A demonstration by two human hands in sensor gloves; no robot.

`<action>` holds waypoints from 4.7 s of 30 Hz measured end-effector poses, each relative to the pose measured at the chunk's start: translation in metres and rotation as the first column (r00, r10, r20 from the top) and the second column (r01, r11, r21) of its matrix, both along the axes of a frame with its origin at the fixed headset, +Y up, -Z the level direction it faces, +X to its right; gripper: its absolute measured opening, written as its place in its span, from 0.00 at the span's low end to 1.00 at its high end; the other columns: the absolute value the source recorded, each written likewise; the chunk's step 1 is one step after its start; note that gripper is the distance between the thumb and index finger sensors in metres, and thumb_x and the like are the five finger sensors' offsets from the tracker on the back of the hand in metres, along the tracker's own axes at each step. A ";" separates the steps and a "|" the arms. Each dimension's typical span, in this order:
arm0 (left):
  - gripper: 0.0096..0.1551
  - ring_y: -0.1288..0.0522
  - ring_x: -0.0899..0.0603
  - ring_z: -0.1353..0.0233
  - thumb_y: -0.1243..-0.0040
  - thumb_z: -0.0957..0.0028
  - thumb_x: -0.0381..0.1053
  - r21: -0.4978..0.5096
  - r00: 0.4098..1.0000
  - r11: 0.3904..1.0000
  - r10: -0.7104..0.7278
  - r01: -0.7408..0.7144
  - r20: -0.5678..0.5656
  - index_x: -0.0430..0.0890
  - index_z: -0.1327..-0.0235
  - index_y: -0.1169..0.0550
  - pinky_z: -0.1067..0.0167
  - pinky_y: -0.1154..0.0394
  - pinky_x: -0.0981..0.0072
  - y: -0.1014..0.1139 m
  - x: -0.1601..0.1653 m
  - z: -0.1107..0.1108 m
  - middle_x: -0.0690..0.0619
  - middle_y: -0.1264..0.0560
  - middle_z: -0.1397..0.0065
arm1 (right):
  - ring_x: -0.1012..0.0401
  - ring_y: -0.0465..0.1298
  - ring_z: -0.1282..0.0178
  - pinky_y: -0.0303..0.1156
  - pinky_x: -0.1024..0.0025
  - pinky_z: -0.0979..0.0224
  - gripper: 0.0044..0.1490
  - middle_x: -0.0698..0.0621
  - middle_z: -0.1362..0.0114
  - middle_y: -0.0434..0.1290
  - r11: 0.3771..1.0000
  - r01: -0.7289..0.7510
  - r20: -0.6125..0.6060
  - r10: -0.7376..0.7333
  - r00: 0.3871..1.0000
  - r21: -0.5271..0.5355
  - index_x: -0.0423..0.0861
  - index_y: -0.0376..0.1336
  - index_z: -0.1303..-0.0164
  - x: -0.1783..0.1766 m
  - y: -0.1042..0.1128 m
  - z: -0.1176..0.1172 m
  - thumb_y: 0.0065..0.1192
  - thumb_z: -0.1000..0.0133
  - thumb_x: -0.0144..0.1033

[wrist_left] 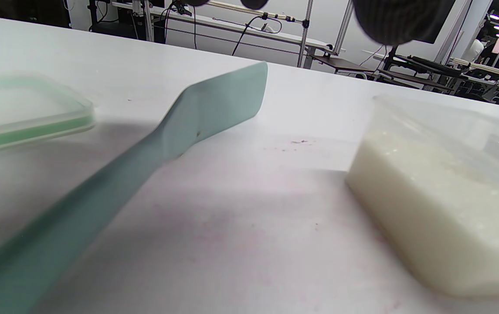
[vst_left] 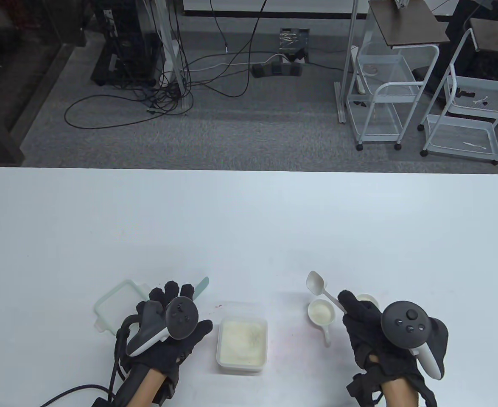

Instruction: Scoop white sugar with coffee spoon and level it off using dessert spatula

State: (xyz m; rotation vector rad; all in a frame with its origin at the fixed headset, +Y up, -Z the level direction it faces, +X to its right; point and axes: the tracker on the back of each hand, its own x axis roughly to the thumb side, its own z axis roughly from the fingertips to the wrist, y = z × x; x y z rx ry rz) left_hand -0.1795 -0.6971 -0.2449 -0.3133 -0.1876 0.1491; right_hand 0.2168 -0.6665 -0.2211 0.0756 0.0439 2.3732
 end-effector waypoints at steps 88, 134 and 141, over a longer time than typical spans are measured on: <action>0.58 0.51 0.16 0.19 0.53 0.42 0.72 0.010 0.999 0.999 0.035 -0.035 -0.015 0.39 0.11 0.53 0.30 0.49 0.17 0.001 -0.007 -0.002 0.26 0.56 0.12 | 0.31 0.71 0.32 0.68 0.32 0.32 0.42 0.27 0.23 0.65 0.916 -0.391 0.015 0.394 0.919 -0.093 0.35 0.55 0.19 -0.087 0.004 0.015 0.63 0.38 0.43; 0.67 0.54 0.15 0.19 0.43 0.45 0.71 -0.060 0.923 0.998 -0.020 -0.004 -0.385 0.37 0.12 0.59 0.30 0.51 0.16 -0.057 -0.141 -0.030 0.26 0.60 0.12 | 0.27 0.62 0.27 0.60 0.25 0.29 0.48 0.24 0.18 0.54 0.939 -0.340 0.034 0.342 0.939 -0.059 0.32 0.47 0.16 -0.081 0.009 0.017 0.61 0.37 0.44; 0.73 0.50 0.18 0.17 0.42 0.56 0.78 -0.131 0.934 0.991 -0.023 -0.026 -0.357 0.38 0.11 0.56 0.29 0.49 0.16 -0.063 -0.142 -0.030 0.31 0.53 0.09 | 0.26 0.62 0.27 0.60 0.25 0.29 0.49 0.23 0.18 0.53 0.944 -0.323 0.030 0.325 0.945 -0.070 0.32 0.46 0.16 -0.079 0.007 0.015 0.60 0.37 0.44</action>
